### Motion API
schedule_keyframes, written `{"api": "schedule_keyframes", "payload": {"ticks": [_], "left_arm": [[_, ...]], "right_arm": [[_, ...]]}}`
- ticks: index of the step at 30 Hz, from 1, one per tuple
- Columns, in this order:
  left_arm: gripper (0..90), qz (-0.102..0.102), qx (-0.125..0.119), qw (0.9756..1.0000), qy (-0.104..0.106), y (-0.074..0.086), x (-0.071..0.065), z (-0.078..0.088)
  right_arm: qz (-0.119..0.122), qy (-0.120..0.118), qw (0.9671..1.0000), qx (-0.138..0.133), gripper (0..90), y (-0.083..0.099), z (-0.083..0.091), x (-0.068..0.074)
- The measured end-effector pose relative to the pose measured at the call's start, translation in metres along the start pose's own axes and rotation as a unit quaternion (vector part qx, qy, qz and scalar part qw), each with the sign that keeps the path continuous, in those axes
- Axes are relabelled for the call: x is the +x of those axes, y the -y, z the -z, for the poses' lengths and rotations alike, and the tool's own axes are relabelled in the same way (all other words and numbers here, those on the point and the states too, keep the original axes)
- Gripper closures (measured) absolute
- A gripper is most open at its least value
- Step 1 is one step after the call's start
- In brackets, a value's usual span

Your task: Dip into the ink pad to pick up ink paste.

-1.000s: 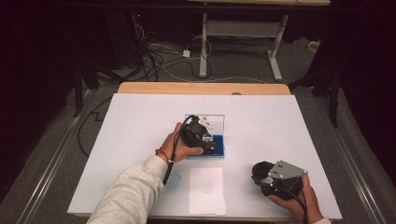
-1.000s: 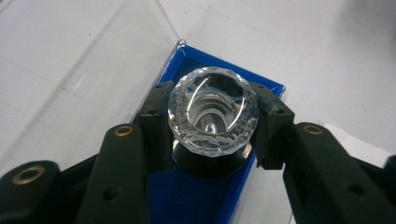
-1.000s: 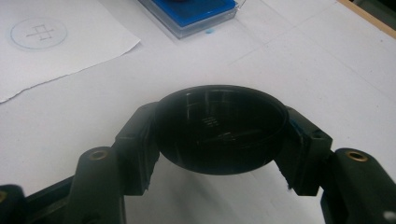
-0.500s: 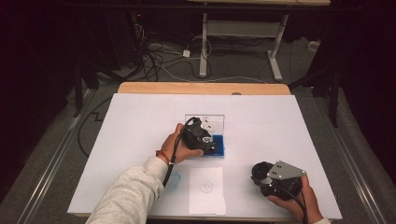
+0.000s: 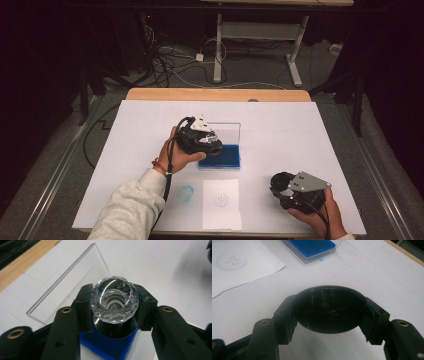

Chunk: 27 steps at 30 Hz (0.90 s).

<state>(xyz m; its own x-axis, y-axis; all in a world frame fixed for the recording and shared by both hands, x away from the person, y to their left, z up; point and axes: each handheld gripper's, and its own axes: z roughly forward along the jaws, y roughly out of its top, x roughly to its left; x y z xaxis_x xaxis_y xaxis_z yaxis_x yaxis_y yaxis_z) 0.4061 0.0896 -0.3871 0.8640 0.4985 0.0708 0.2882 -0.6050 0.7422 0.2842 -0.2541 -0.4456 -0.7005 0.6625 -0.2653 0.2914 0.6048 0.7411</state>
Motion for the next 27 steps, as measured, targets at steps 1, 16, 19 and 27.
{"api": "schedule_keyframes", "payload": {"ticks": [1, 16, 19, 27], "left_arm": [[54.5, -0.005, 0.0, 1.0, -0.007, 0.002, -0.002, 0.004], [54.5, -0.016, -0.034, 0.9993, -0.007, 0.033, -0.016, 0.046], [54.5, -0.01, -0.041, 0.9991, -0.008, 0.037, -0.016, 0.052], [54.5, -0.011, -0.049, 0.9987, -0.01, 0.047, -0.019, 0.058]], "right_arm": [[0.0, 0.001, 1.0, -0.001, 38.1, 0.0, 0.0, 0.0], [0.0, 0.004, 0.9999, -0.013, 38.1, -0.002, 0.004, 0.001], [0.0, 0.004, 0.9999, -0.015, 38.1, -0.002, 0.003, 0.0], [-0.002, 0.002, 0.9998, -0.018, 38.1, -0.004, 0.003, -0.001]]}}
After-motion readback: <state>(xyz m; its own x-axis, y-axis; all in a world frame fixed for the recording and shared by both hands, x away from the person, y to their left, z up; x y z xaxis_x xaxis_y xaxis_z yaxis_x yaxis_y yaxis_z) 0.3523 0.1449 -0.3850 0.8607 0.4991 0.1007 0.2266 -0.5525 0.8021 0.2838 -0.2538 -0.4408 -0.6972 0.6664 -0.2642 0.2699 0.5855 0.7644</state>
